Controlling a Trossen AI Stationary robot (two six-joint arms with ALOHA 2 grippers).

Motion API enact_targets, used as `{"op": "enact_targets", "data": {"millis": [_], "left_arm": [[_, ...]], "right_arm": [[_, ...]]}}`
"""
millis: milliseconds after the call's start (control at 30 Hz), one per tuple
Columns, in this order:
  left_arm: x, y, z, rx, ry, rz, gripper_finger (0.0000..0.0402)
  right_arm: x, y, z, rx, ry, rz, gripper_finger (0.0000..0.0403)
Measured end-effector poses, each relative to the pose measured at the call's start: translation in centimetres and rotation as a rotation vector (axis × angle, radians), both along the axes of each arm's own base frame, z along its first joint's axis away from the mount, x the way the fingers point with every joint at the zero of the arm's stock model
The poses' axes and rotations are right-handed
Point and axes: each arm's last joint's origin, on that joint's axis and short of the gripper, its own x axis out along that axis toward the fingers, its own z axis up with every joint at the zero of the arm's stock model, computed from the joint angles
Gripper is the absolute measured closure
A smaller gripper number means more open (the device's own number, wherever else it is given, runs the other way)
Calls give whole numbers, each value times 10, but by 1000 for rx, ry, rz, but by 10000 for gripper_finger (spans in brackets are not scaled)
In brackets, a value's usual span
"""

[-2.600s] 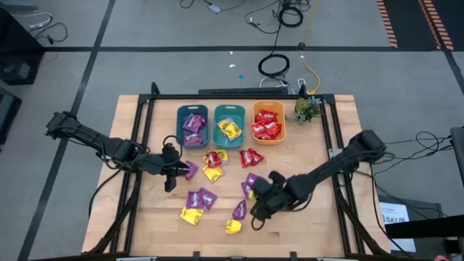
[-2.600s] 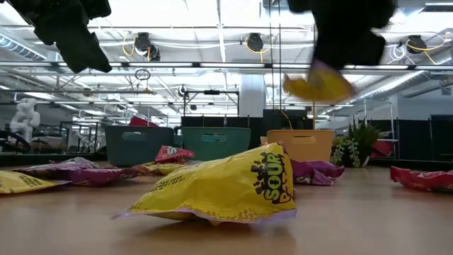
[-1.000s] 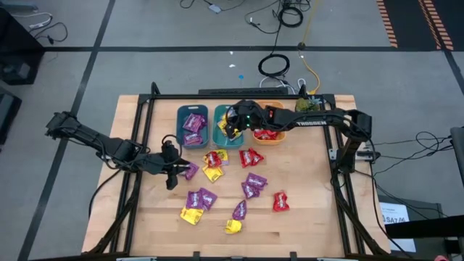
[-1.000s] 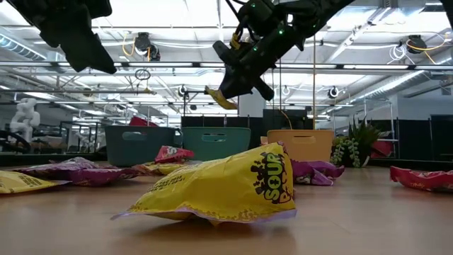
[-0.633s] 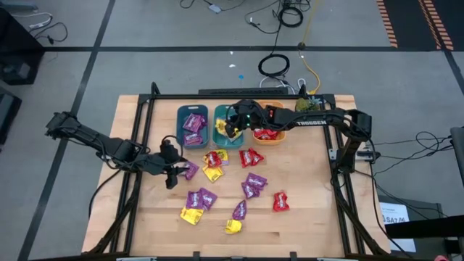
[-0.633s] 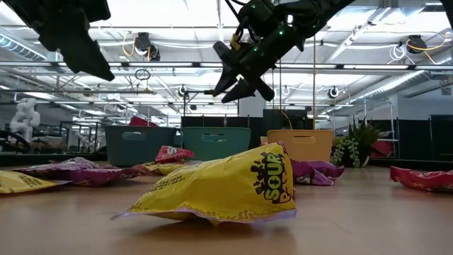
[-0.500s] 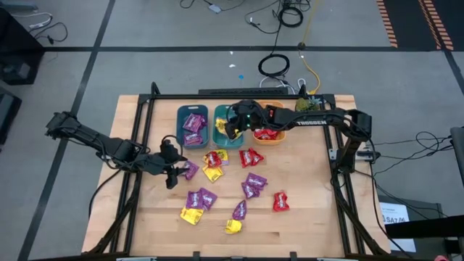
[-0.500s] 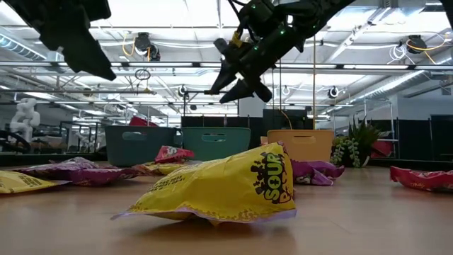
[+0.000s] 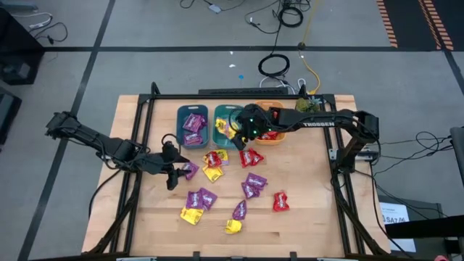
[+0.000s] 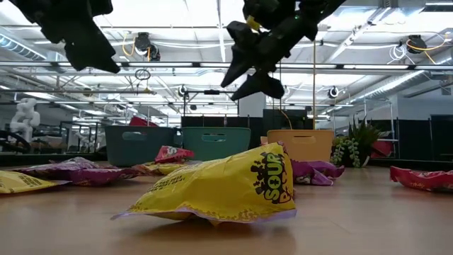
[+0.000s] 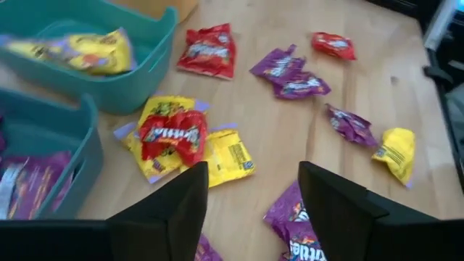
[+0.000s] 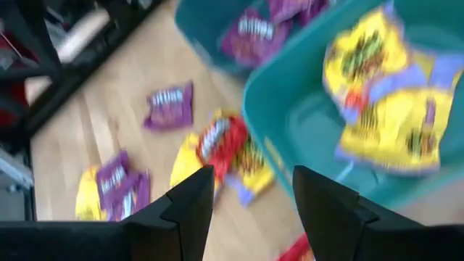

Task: Sort candy
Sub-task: Put the violet candy into the blue bin

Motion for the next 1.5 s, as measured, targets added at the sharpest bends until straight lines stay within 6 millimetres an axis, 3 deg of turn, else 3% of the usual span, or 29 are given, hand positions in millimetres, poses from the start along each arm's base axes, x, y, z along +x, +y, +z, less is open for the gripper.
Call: {"op": "enact_targets", "data": {"millis": [300, 433, 800, 1100, 1333, 1500], "left_arm": [[-16, 9, -22, -277, 182, 503, 179], [-20, 10, -37, -300, 306, 693, 178], [10, -2, -65, -297, 358, 730, 178], [28, -4, -103, -232, 519, 784, 178], [43, -6, -124, -224, 524, 789, 180], [43, -7, -124, -246, 533, 790, 230]], "right_arm": [[-5, 39, -8, 22, 140, 99, 224], [-3, 53, -8, 18, 137, 138, 224], [-2, 77, -8, 11, 138, 203, 225], [-3, 94, -8, 6, 139, 250, 225], [-4, 103, -8, 4, 144, 277, 225], [-6, 110, -10, 4, 170, 292, 225]]}}
